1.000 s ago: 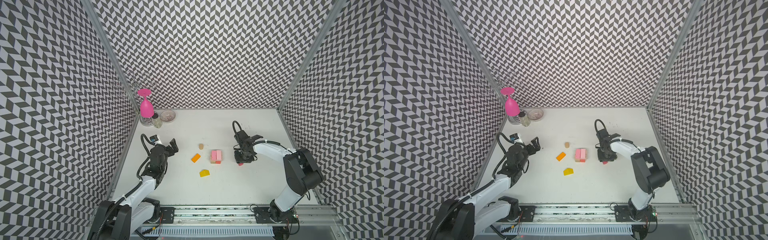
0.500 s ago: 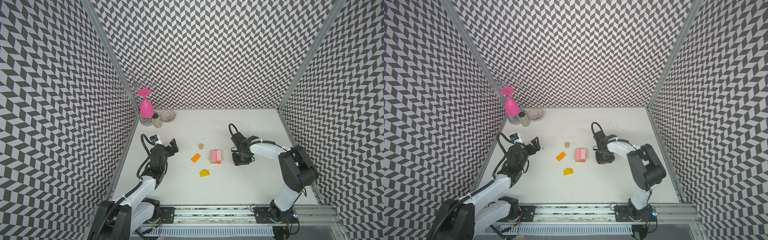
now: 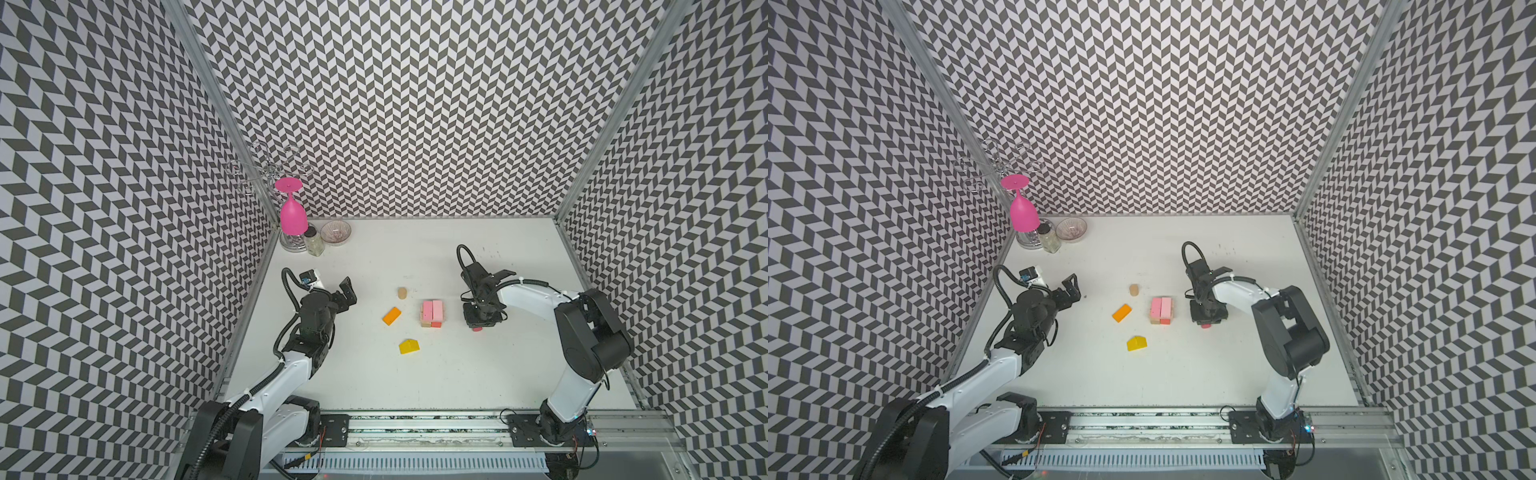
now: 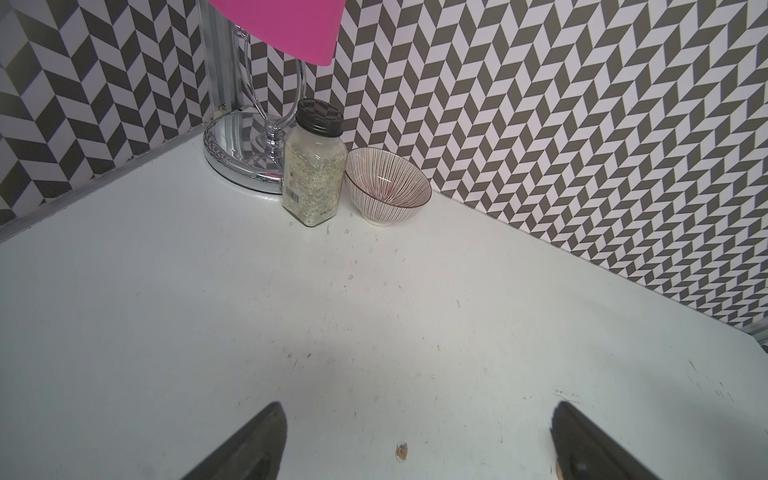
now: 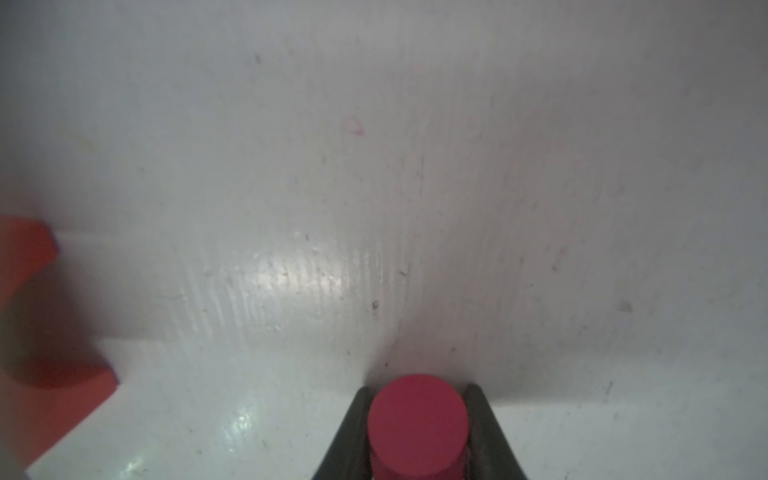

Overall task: Build the wood block tower
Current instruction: 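Lift the magenta cylinder with the right gripper and carry it over the pink blocks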

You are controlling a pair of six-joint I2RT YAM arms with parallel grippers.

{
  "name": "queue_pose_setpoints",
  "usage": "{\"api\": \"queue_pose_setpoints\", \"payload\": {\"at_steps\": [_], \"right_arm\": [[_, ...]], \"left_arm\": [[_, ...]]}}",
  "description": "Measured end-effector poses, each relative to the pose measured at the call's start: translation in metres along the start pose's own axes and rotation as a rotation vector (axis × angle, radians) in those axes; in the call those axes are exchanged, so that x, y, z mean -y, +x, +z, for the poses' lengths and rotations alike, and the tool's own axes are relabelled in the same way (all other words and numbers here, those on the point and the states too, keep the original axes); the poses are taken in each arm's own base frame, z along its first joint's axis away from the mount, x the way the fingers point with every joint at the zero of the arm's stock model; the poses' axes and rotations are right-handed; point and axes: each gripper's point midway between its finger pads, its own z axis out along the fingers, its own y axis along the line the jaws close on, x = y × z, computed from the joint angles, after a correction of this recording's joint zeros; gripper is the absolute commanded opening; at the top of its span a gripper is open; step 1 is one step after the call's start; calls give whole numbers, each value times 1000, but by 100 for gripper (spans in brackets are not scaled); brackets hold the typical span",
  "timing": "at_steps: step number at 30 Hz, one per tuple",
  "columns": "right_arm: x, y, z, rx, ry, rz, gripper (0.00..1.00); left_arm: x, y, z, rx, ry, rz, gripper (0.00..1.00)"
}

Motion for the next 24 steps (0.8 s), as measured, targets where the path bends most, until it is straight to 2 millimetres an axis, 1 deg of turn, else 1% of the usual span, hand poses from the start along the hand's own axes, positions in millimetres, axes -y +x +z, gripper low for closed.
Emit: {"api": "queue_pose_setpoints", "payload": {"at_steps": [3,4,5,6,7,9,12,14,16,17,18,20,22,24], "right_arm": [[-2,-1,-3,12,-5,-1,11],[-3,-3,-7,27,-10,3,9],[-5,-7,-13,56,-15,6,5],[-8,-10,-21,88,-22,8,2],[-12,-16,-32,134,-33,8,0],[-27,-27,-59,251,-70,-5,0],[-69,-41,-112,493,-188,-61,0],[-98,-41,-147,662,-305,-116,0],[-117,-34,-167,784,-418,-175,0],[-121,-30,-173,843,-465,-200,0],[-121,-27,-175,886,-492,-215,0],[-119,-19,-172,995,-553,-263,0],[-116,-10,-160,1063,-576,-313,0],[-115,-3,-147,1093,-574,-368,0]], "left_arm": [[0,0,0,0,0,0,100],[0,0,0,0,0,0,100],[0,0,0,0,0,0,100],[0,0,0,0,0,0,100],[0,0,0,0,0,0,100],[0,0,0,0,0,0,100],[0,0,0,0,0,0,100],[0,0,0,0,0,0,100],[0,0,0,0,0,0,100],[0,0,0,0,0,0,100],[0,0,0,0,0,0,100],[0,0,0,0,0,0,100],[0,0,0,0,0,0,100],[0,0,0,0,0,0,100]]}}
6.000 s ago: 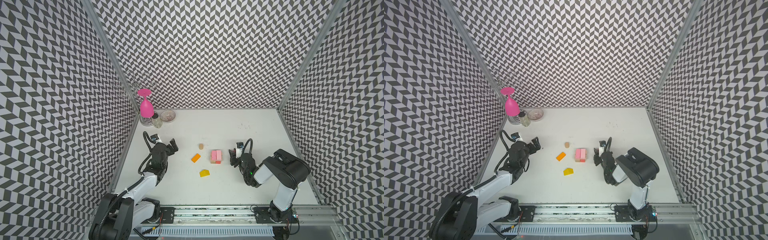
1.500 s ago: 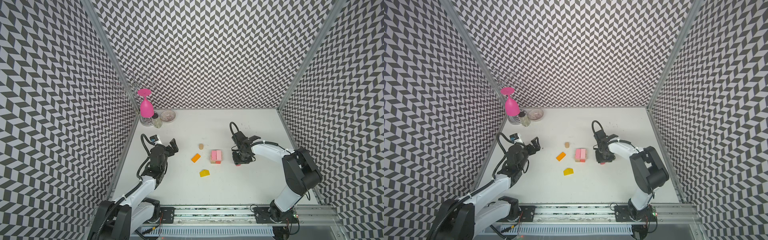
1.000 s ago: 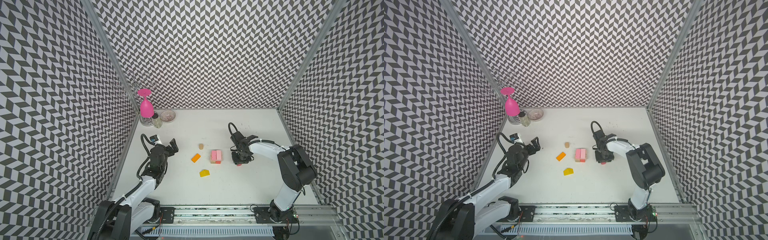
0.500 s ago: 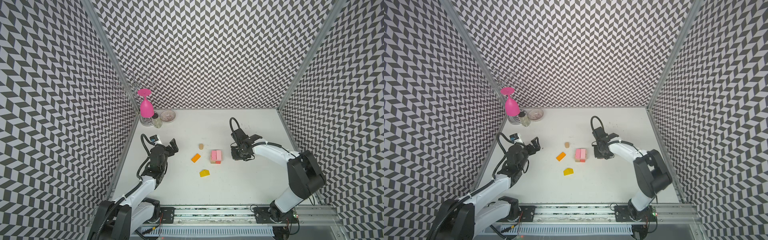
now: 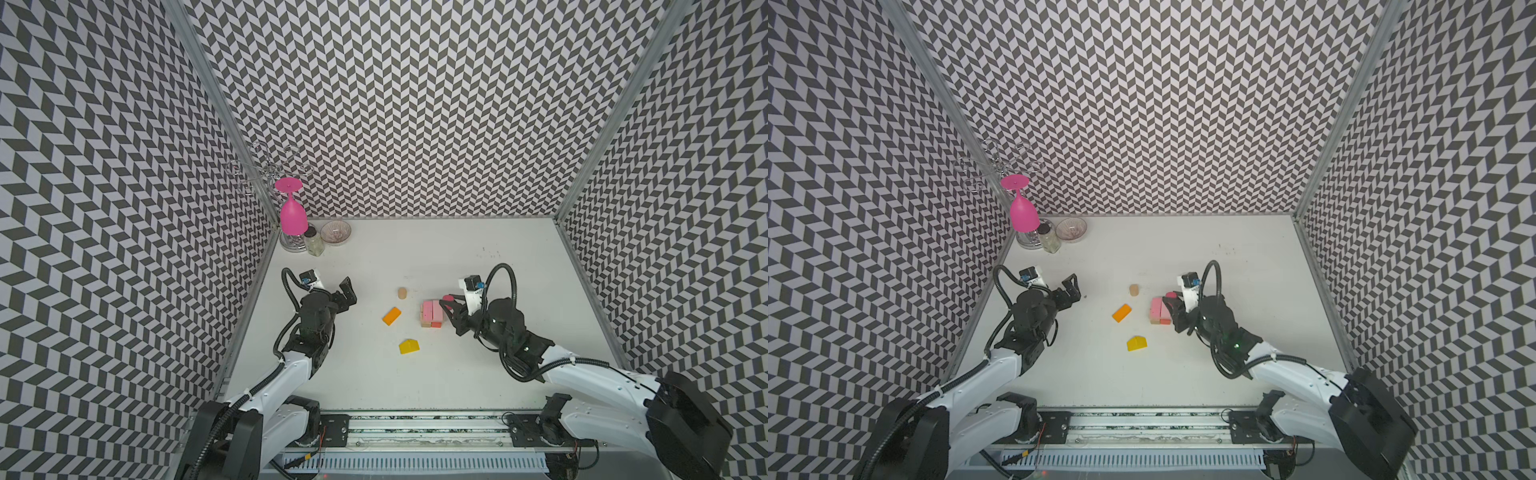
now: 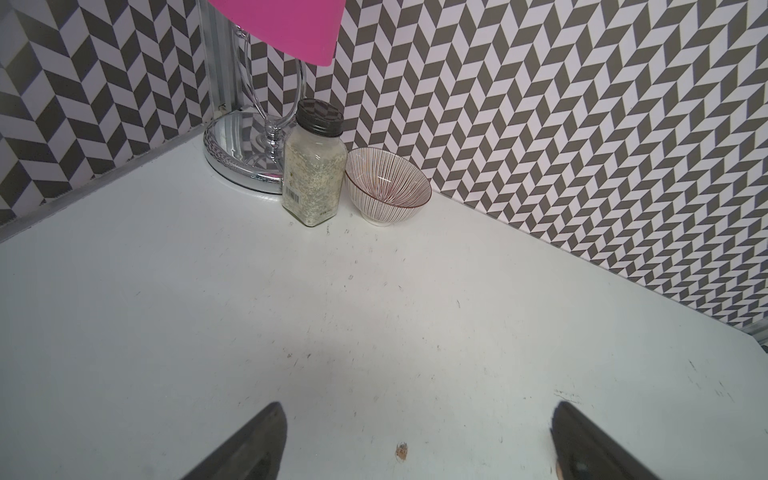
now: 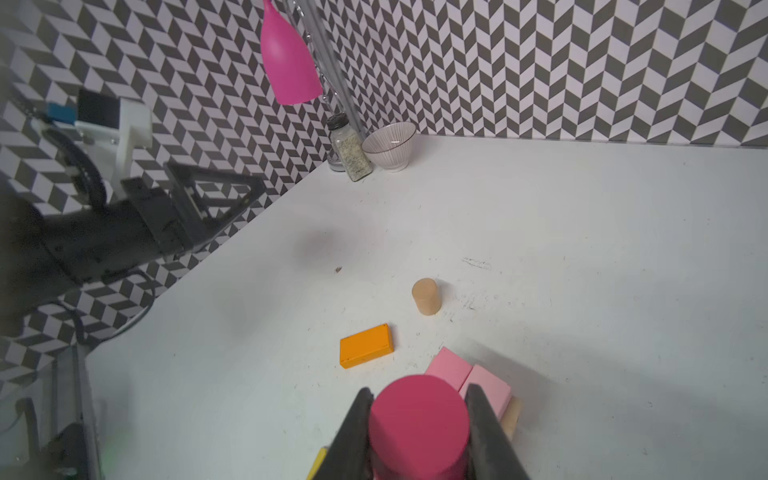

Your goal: Build the wood block tower

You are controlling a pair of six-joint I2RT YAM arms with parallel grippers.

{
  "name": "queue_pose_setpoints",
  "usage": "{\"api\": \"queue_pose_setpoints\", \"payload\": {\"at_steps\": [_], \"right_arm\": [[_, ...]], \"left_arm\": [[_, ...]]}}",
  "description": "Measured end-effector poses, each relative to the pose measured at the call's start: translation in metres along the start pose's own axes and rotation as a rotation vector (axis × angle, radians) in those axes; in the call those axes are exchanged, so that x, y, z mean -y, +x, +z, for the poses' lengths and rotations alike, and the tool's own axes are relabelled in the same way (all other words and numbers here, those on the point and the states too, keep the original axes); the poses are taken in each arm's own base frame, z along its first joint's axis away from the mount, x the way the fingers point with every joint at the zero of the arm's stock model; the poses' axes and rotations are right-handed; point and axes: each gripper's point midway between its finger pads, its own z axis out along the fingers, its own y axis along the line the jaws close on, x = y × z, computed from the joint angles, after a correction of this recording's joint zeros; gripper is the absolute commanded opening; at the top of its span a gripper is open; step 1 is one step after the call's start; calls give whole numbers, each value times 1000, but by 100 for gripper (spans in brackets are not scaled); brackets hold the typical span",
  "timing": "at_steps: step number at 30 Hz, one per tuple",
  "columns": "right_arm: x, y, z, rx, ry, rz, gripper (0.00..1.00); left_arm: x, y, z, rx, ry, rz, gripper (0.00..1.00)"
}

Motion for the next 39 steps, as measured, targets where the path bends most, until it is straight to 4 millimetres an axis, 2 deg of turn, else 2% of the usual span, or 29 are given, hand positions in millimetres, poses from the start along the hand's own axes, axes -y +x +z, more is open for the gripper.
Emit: {"api": "queue_pose_setpoints", "payload": {"at_steps": [2,7,10,19,27,34,39], "right_arm": [[-1,2,1,38,-19,-49,0],[-12,-20,-1,171,-67,-140,0],[-13,-25,-1,222,-77,-167,0],[-1,1,19,173,-75,-171,0],[1,13,34,146,-83,-170,0],[8,17,38,153,-65,-168,0],[17,31,44,122,-42,-162,0]], "left_arm": [[0,0,0,0,-1,0,100],[-1,0,0,2,-5,0,100],[-1,-1,0,4,-8,0,100],[-3,1,1,2,-18,1,100],[-4,3,2,-4,-23,3,100],[-5,4,2,-8,-25,4,100],[-6,7,3,-17,-29,7,100]]}}
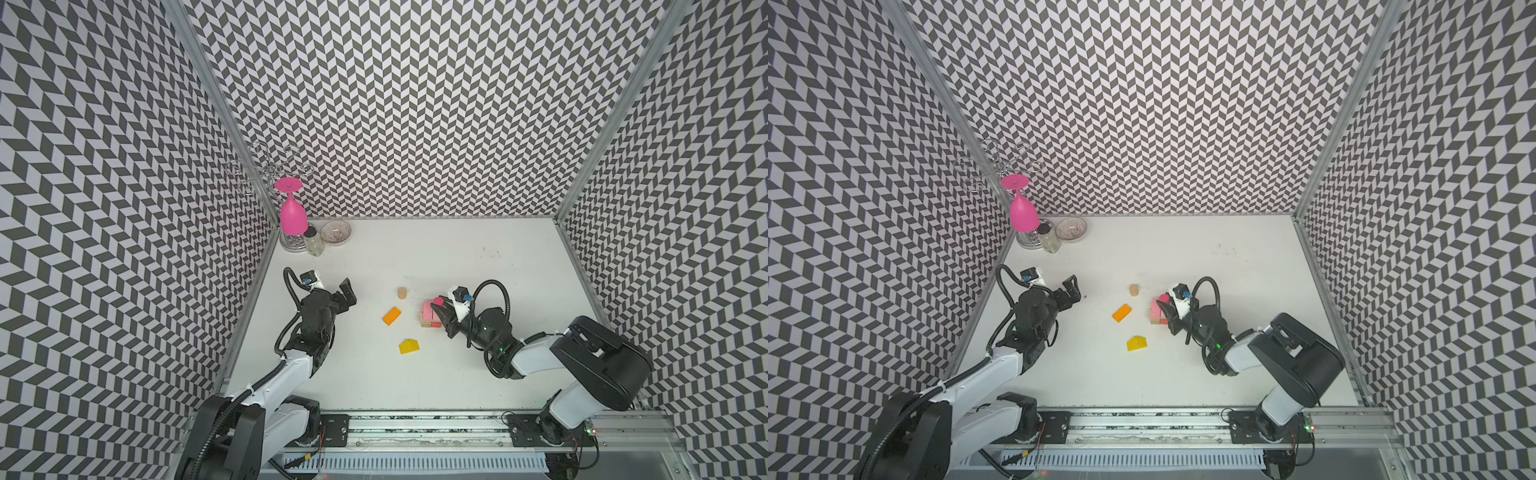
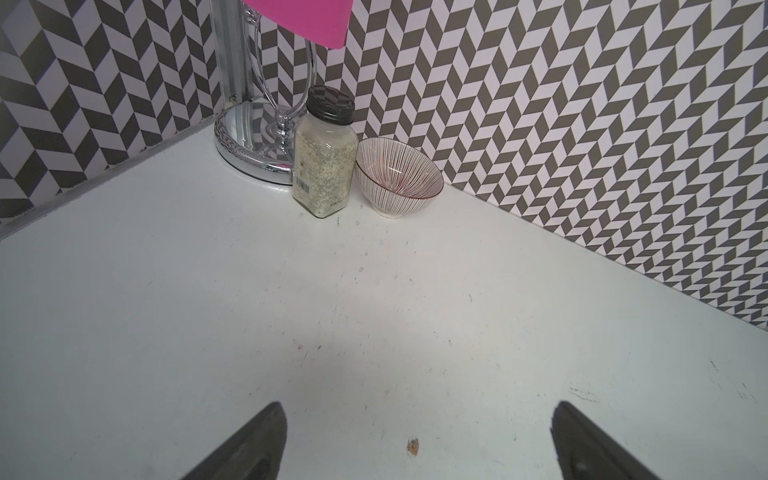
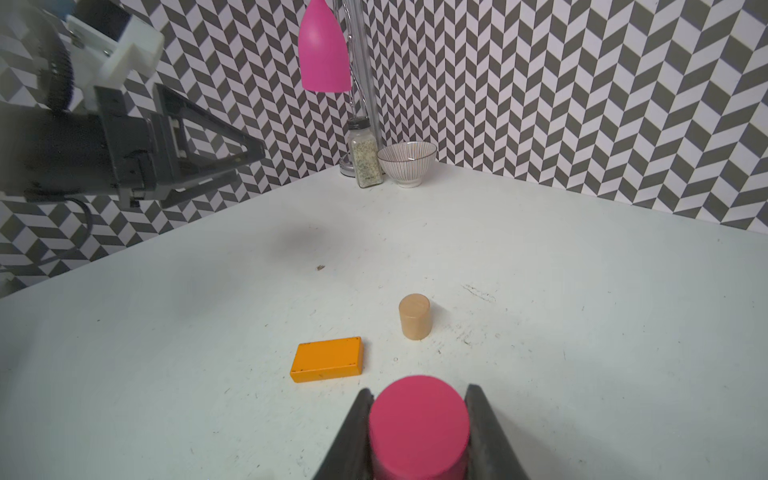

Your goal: Build the wood block tower

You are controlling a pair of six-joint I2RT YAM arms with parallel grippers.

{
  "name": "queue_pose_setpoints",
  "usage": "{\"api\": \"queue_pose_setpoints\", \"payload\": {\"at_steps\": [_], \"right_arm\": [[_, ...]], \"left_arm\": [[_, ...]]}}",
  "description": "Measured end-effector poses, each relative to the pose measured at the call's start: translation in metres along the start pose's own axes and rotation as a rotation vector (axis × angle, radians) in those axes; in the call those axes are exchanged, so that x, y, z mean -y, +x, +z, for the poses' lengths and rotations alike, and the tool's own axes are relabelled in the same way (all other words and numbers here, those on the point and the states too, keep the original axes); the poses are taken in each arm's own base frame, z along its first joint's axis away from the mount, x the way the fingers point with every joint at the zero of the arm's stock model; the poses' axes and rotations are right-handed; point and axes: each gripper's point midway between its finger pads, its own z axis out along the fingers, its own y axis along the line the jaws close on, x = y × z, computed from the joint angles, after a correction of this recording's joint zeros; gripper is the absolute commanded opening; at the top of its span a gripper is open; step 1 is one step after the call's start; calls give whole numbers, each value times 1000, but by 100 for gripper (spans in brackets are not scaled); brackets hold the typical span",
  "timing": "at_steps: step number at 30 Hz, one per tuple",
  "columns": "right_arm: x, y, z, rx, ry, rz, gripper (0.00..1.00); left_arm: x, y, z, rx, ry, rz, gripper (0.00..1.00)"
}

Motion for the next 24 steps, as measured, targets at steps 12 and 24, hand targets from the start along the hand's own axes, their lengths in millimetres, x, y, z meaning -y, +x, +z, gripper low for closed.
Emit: {"api": "queue_pose_setpoints", "payload": {"at_steps": [12,24], "right_arm": [[5,21,6,-29,13,10,0],[9,13,7,32,19,14,0]], "left_arm": [[0,0,0,0,0,0,100],[0,0,0,0,0,0,100]]}}
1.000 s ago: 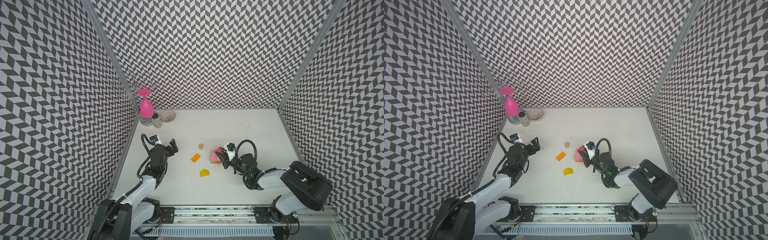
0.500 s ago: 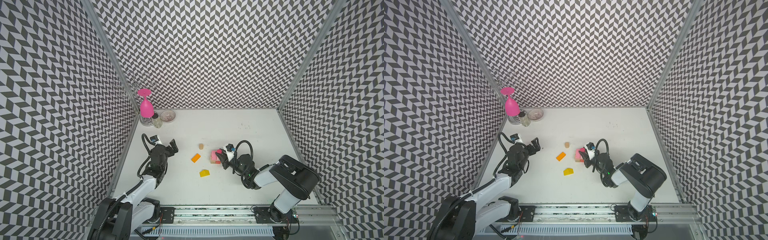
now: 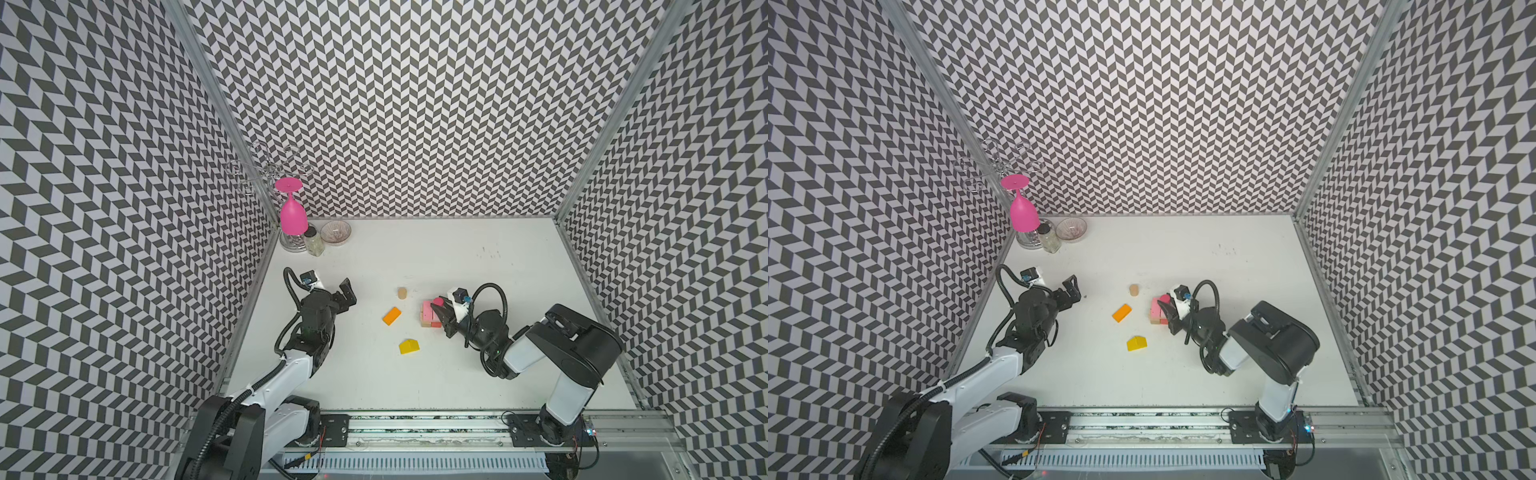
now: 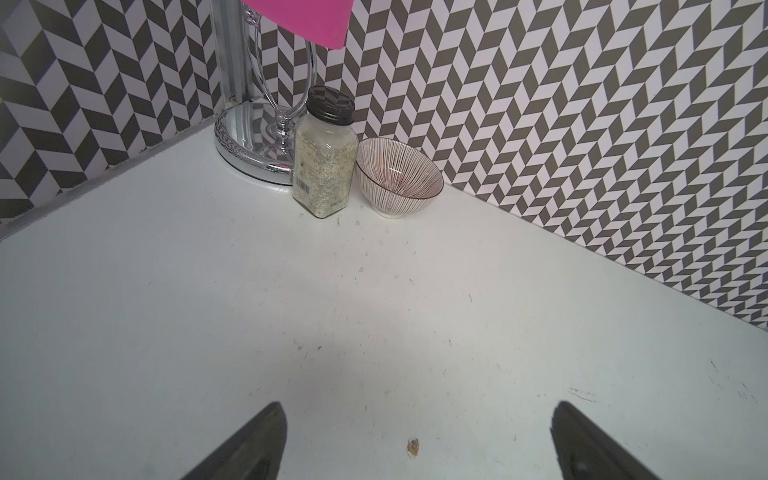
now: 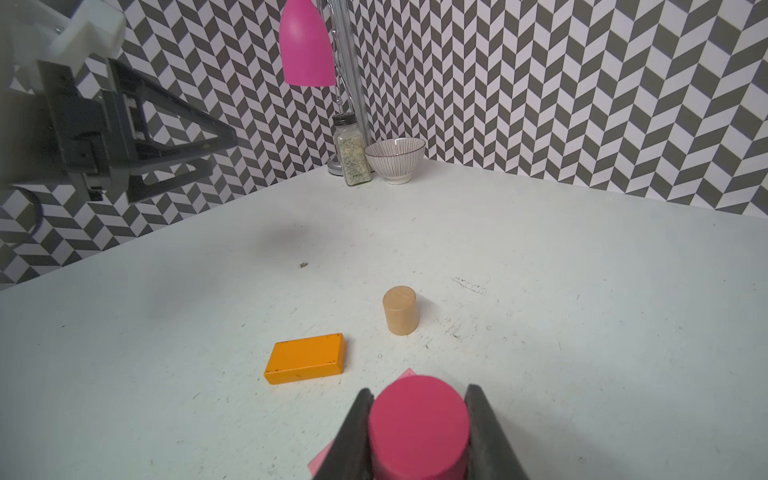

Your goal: Build the wood block tower

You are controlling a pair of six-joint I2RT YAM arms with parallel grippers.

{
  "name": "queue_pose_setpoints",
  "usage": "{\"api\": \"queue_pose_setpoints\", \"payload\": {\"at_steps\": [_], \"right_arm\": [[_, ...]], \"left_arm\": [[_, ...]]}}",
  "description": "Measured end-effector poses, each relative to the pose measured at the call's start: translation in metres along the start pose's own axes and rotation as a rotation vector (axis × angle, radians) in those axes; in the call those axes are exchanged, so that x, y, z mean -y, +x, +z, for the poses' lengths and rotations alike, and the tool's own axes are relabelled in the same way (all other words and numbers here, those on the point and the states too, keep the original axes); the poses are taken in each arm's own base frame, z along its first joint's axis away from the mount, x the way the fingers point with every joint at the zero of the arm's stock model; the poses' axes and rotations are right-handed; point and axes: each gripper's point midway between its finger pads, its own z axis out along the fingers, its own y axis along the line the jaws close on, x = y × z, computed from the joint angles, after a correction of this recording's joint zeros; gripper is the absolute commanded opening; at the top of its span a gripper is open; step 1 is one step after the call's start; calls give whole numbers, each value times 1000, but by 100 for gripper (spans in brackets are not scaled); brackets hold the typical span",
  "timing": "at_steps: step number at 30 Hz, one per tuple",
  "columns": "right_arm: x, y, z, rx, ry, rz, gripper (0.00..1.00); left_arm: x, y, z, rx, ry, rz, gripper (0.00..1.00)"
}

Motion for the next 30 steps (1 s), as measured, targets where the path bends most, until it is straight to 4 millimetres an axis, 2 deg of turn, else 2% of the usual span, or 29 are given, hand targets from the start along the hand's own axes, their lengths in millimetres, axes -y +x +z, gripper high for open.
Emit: {"api": "queue_pose_setpoints", "payload": {"at_steps": [12,18,25,30], "right_arm": [[4,10,1,-20,8,6,0],[4,14,2,-29,7,10,6],[3,15,5,-31,1,12,7],[3,15,5,-31,-1,12,18]], "left_arm": [[0,0,0,0,0,0,100],[0,0,0,0,0,0,100],[0,0,0,0,1,0,100],[1,0,0,-1,2,1,100]]}}
